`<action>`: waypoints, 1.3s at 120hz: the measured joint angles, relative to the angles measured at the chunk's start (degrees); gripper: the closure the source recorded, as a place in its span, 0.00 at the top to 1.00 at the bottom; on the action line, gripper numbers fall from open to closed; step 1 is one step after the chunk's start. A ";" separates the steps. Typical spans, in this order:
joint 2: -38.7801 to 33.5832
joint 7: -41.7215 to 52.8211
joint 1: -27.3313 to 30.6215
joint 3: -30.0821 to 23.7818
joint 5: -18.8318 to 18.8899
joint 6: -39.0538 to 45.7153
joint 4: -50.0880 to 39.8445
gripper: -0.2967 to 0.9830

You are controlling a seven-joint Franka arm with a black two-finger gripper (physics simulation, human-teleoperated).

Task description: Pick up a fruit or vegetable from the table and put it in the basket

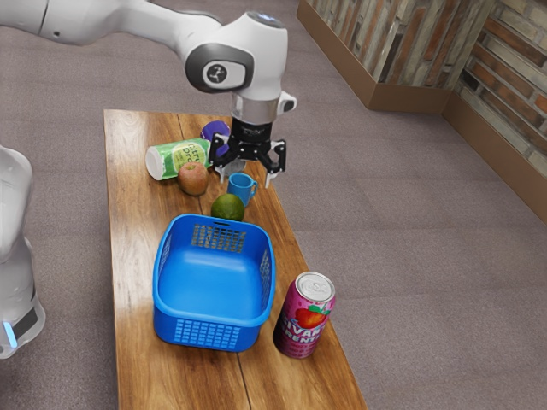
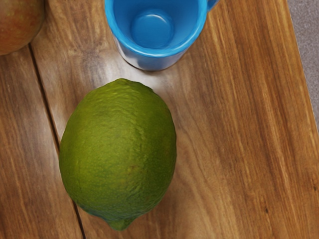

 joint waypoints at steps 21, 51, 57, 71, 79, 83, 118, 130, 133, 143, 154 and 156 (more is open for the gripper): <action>0.06 0.86 0.00 0.10 0.12 0.91 -1.04 0.77; 0.62 2.36 0.00 0.47 0.74 2.89 -2.91 0.77; 0.94 2.69 0.00 0.59 0.88 3.47 -3.20 0.77; 1.80 3.43 0.06 0.72 1.05 4.86 -3.92 0.77; 2.00 3.81 0.08 0.75 1.09 5.69 -4.55 0.77; 2.20 4.01 0.09 0.75 1.08 6.16 -4.86 0.77; 2.78 5.59 0.05 1.56 0.84 9.69 -7.42 0.77; 2.79 6.12 0.07 2.18 0.82 10.46 -7.92 0.77; 2.79 6.26 0.04 2.56 0.84 10.60 -8.00 0.77; 2.79 6.75 0.07 3.63 0.94 10.96 -8.18 0.77; 2.96 7.26 0.07 3.95 1.01 11.35 -8.30 0.77; 3.07 7.35 0.05 3.96 1.02 11.45 -8.37 0.77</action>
